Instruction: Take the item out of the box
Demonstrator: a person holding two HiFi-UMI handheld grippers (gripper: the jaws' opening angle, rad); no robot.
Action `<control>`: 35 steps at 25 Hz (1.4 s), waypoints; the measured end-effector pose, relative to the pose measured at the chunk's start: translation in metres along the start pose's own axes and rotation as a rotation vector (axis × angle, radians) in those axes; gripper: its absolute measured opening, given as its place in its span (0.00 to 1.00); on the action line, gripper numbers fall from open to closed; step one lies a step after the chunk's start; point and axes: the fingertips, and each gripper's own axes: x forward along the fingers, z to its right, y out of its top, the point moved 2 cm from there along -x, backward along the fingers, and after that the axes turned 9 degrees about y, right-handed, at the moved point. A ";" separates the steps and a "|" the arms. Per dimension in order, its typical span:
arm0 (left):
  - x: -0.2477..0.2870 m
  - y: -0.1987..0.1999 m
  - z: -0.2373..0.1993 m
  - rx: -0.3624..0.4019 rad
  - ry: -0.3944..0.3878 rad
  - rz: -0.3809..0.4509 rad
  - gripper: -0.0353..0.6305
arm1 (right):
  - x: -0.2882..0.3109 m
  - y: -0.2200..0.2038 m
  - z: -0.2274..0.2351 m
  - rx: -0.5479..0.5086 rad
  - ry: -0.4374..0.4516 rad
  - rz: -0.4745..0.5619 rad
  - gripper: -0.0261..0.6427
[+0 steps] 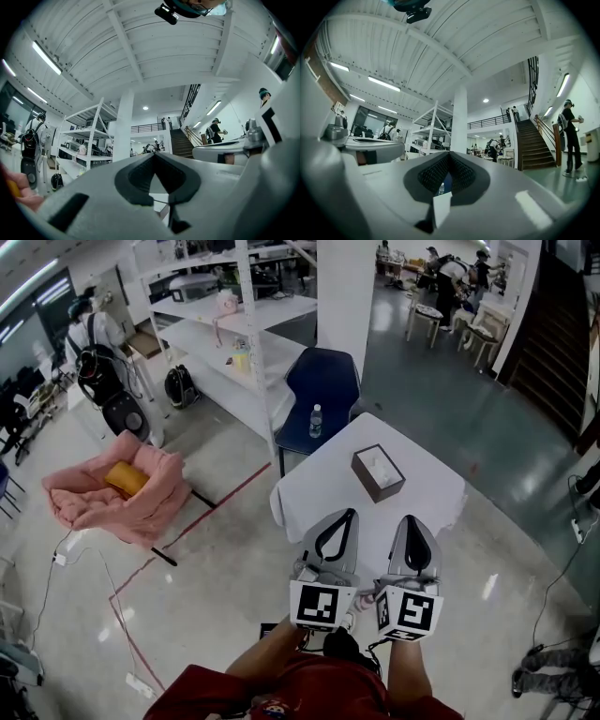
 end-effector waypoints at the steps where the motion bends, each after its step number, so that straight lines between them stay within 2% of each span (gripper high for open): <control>1: 0.007 -0.001 0.002 0.008 -0.002 0.002 0.06 | 0.005 -0.001 0.006 0.001 -0.002 0.002 0.04; 5: 0.038 -0.008 0.014 0.033 -0.023 0.006 0.06 | 0.025 -0.007 0.032 0.020 -0.012 0.010 0.04; 14: 0.113 -0.018 0.045 0.023 -0.042 0.014 0.06 | 0.068 -0.015 0.100 0.030 -0.023 0.005 0.04; 26: 0.197 -0.033 0.068 0.014 -0.014 0.035 0.06 | 0.124 -0.027 0.170 0.046 0.004 0.022 0.04; 35: 0.224 -0.050 0.071 0.022 0.020 0.001 0.06 | 0.149 -0.045 0.193 0.073 0.042 0.008 0.04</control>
